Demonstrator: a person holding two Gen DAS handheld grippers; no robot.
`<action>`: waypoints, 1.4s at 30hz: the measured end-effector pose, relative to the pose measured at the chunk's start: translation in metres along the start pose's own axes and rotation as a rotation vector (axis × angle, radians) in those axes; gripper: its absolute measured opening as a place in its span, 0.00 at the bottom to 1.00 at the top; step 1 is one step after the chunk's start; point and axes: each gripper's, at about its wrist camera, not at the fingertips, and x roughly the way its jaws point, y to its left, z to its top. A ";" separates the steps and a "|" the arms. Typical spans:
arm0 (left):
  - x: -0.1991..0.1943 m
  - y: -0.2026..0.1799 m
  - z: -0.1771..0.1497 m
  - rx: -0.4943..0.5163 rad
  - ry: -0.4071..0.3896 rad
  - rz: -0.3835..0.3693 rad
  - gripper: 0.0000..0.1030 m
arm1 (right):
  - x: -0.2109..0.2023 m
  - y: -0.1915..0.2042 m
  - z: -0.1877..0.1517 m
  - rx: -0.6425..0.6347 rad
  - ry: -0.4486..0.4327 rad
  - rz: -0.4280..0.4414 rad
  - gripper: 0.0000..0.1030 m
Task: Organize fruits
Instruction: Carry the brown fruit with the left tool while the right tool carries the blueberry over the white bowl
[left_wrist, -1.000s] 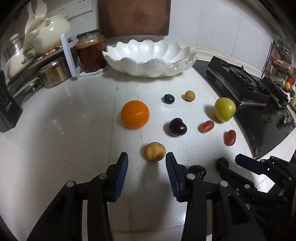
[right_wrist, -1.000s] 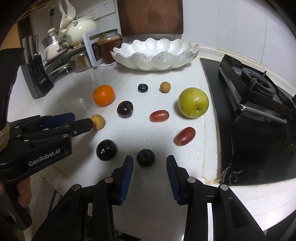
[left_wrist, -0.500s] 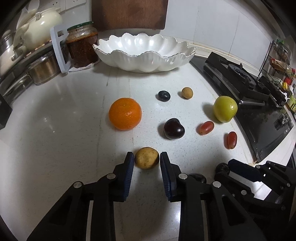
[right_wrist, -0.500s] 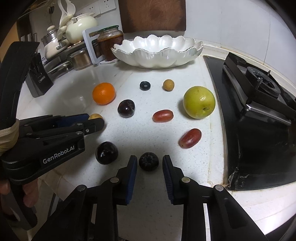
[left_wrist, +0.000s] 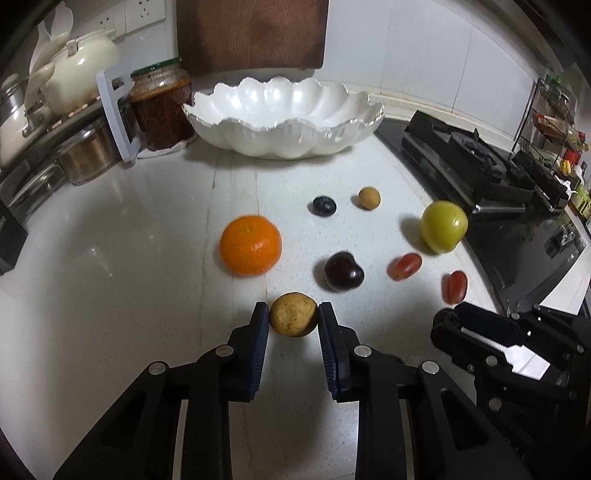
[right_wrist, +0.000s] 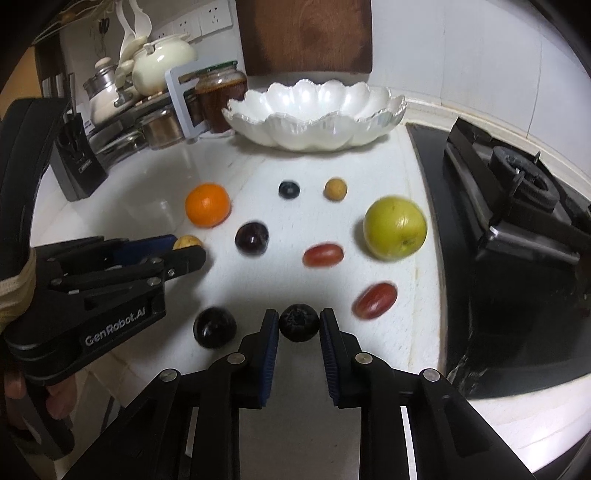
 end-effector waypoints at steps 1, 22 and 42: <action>-0.002 0.000 0.002 0.002 -0.008 0.000 0.27 | 0.000 0.000 0.004 -0.001 -0.007 -0.002 0.24; -0.046 0.013 0.073 0.044 -0.244 -0.011 0.26 | -0.033 -0.008 0.087 0.035 -0.191 -0.029 0.24; -0.062 0.008 0.140 -0.020 -0.379 0.079 0.26 | -0.036 -0.035 0.172 -0.025 -0.338 0.005 0.24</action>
